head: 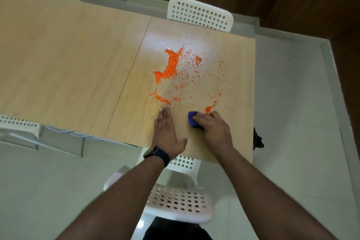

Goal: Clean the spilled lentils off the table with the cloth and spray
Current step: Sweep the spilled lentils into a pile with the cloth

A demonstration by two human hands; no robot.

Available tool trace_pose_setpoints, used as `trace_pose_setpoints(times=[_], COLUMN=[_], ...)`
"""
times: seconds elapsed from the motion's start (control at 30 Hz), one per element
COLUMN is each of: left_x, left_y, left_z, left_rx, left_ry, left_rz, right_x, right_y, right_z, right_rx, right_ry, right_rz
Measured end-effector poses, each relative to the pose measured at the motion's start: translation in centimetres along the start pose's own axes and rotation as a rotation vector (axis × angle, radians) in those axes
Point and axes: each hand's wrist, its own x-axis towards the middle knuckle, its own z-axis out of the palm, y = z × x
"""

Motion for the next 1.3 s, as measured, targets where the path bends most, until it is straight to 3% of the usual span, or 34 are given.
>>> trace_pose_setpoints(times=[0.17,0.43,0.77,0.9,1.07,1.3], left_x=[0.0,0.3,0.2,-0.3,-1.0,-0.6], left_y=[0.6,3.4,8.1,11.8,13.7,15.3], left_z=[0.7,2.4,6.5,8.5,11.0,12.0], left_rx=[0.013,0.030,-0.011,-0.134,-0.146,-0.127], left_ry=[-0.043,-0.038,0.153,0.188,0.235,0.291], left_rz=[0.029,0.045,-0.192,-0.289,-0.336,-0.378], right_x=[2.5,-6.6,4.1,2.6,-3.9,1.3], right_y=[0.0,4.5,9.4,11.0,17.1,19.4], right_z=[-1.3,-1.7,-4.1,-5.7,-6.1,-5.9], right_rx=[-0.052,0.012,0.011,0.035,0.039,0.022], right_ry=[-0.033,-0.042,-0.111,-0.086,-0.180,-0.212], right_rz=[-0.017,-0.188,-0.256,-0.447,-0.635,-0.627])
